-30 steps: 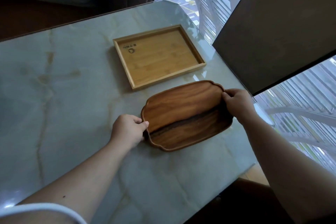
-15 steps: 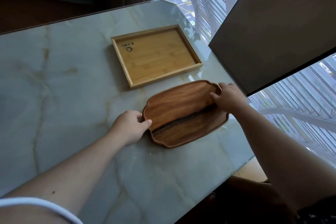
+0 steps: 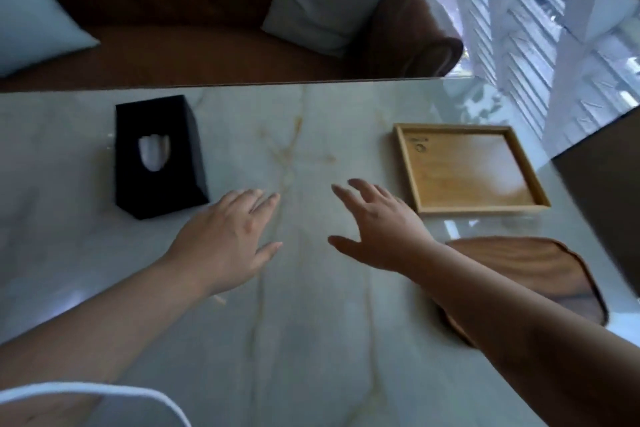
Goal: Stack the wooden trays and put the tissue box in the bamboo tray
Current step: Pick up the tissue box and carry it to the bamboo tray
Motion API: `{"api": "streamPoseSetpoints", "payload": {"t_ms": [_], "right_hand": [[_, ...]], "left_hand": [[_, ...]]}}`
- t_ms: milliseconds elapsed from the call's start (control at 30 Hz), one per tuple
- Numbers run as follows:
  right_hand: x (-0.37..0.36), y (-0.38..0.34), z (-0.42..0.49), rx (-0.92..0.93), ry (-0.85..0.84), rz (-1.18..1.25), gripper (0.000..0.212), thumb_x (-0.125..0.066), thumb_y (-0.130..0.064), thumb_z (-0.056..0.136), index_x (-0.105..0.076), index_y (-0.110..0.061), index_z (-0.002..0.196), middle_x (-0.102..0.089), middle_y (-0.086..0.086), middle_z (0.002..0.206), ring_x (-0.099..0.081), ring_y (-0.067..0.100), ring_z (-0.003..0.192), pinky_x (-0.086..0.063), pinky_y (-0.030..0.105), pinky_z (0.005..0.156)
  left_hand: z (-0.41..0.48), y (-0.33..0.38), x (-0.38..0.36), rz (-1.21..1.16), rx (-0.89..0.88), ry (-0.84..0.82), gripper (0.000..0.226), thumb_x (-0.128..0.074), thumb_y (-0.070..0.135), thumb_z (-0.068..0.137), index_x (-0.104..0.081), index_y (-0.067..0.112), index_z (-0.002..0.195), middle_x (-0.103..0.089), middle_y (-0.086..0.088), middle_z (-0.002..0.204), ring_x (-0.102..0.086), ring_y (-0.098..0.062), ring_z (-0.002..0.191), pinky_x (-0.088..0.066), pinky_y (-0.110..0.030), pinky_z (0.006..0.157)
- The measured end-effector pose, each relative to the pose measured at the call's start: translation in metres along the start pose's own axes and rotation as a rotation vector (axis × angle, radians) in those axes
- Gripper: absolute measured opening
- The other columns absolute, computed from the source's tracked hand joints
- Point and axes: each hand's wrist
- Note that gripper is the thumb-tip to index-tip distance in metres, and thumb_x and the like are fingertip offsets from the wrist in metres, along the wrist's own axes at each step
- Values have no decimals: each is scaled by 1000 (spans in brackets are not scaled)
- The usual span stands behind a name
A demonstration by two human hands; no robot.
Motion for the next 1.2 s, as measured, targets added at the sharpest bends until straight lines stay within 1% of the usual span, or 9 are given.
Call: {"api": "streamPoseSetpoints", "payload": {"t_ms": [100, 233, 467, 600, 833, 933, 1033, 1133, 1200], "right_hand": [[-2, -53, 38, 102, -13, -31, 91, -52, -69, 78, -16, -28, 151, -27, 10, 157, -29, 31, 140, -30, 43, 108], [-3, -106, 76, 190, -23, -94, 99, -49, -76, 74, -7, -29, 151, -23, 11, 158, -27, 31, 140, -28, 43, 110], [-11, -178, 126, 121, -25, 39, 108, -51, -80, 69, -4, -25, 149, -28, 5, 153, -38, 28, 135, -42, 43, 99], [-27, -205, 146, -23, 20, 251, 102, -54, -78, 69, -10, -29, 146, -36, 0, 144, -44, 24, 128, -46, 38, 89], [-66, -220, 153, -324, 96, 651, 93, -64, -66, 70, -22, -30, 144, -45, -6, 139, -48, 15, 124, -40, 31, 84], [-77, -218, 155, -422, 151, 877, 80, -74, -52, 72, -33, -34, 139, -54, -15, 125, -57, 5, 109, -48, 30, 83], [-92, -216, 154, -427, 216, 1118, 51, -78, -35, 77, -51, -39, 120, -65, -21, 110, -61, -1, 103, -53, 25, 81], [-103, -219, 152, -388, 278, 1266, 44, -78, -27, 79, -56, -43, 114, -67, -24, 109, -60, -5, 103, -49, 13, 75], [-108, -218, 152, -363, 302, 1310, 43, -77, -22, 80, -58, -41, 114, -68, -22, 109, -61, -3, 104, -49, 12, 74]], "left_hand": [[-26, -47, 10, 71, 28, 27, 77, -50, 55, 86, -28, 15, 148, -37, -13, 153, -31, -30, 141, -25, -39, 116], [-52, -103, 17, 87, 113, 56, 78, -50, 57, 84, -29, 18, 148, -35, -14, 154, -29, -33, 143, -34, -43, 110], [-56, -202, 25, 18, 165, 91, 82, -50, 61, 83, -26, 18, 149, -31, -16, 155, -29, -34, 141, -35, -46, 110], [-14, -262, 44, -62, 196, 123, 77, -52, 58, 84, -31, 16, 146, -37, -18, 151, -35, -33, 138, -35, -47, 108], [74, -343, 50, -563, 524, 152, 64, -60, 50, 85, -44, 17, 138, -53, -11, 140, -51, -29, 126, -39, -37, 99], [98, -354, 38, -728, 510, 143, 54, -65, 42, 84, -54, 15, 130, -57, -12, 135, -55, -26, 120, -46, -41, 102], [112, -347, 19, -872, 445, 61, 37, -64, 33, 87, -61, 14, 119, -61, -12, 129, -57, -25, 118, -48, -48, 101], [114, -337, 1, -924, 419, 24, 23, -60, 31, 90, -67, 17, 106, -67, -12, 118, -62, -26, 109, -52, -42, 89], [110, -336, -6, -926, 421, 88, 18, -60, 32, 89, -68, 18, 99, -69, -9, 107, -64, -25, 98, -50, -33, 77]]}}
Point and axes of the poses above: each hand's wrist, its own z-axis towards the middle knuckle, its own x-axis out of the back of the hand, y = z × x
